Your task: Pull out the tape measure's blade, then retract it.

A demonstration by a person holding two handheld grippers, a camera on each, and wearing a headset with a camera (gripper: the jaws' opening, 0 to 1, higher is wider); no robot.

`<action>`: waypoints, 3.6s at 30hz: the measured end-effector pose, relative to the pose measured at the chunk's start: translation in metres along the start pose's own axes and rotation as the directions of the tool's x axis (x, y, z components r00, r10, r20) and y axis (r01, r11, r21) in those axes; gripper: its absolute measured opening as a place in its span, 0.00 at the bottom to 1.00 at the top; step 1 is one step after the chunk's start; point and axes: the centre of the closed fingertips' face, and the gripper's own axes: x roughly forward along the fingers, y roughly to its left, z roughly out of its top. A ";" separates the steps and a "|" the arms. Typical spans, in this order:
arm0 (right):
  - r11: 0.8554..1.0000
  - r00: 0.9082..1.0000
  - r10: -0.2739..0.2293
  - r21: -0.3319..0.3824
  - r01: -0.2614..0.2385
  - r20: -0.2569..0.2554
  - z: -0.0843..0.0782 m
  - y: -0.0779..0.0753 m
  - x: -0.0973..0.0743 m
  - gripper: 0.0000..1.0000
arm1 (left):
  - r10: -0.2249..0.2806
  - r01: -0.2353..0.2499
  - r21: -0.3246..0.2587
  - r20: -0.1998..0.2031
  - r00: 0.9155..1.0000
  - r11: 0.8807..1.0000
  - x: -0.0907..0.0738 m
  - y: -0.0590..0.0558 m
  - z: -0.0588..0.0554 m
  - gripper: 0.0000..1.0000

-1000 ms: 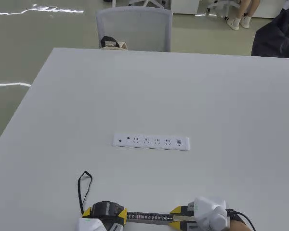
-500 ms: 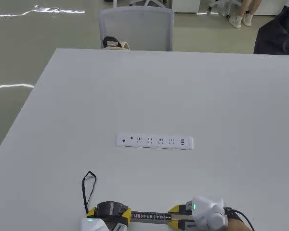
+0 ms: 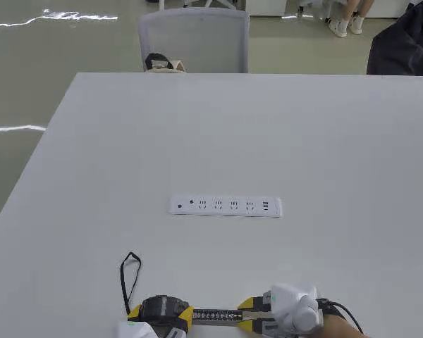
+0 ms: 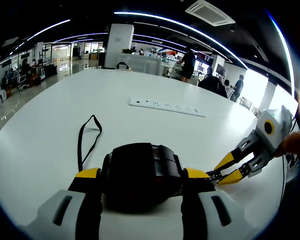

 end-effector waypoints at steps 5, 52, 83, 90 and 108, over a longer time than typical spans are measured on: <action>1.000 1.000 0.005 -0.004 -0.005 0.008 0.007 0.001 0.007 0.13 | -0.009 0.009 -0.003 -0.002 1.000 1.000 0.000 0.001 -0.001 0.61; 0.998 0.998 0.038 -0.046 -0.036 0.044 0.050 0.006 0.064 0.13 | -0.042 0.041 -0.028 -0.006 0.999 0.999 0.002 0.005 -0.002 0.61; 0.991 0.998 0.062 -0.114 -0.064 -0.014 0.051 0.012 0.074 0.15 | -0.060 0.062 0.049 -0.027 0.998 0.997 -0.001 -0.004 -0.003 0.63; 0.996 0.999 0.030 -0.088 -0.031 -0.011 0.052 0.007 0.065 0.18 | -0.086 0.091 0.117 -0.053 0.995 0.989 0.002 -0.001 -0.011 0.63; 0.996 0.996 -0.085 -0.020 0.085 -0.013 0.059 0.019 0.037 0.30 | -0.223 0.241 0.279 -0.095 0.970 0.930 -0.037 -0.014 0.006 0.73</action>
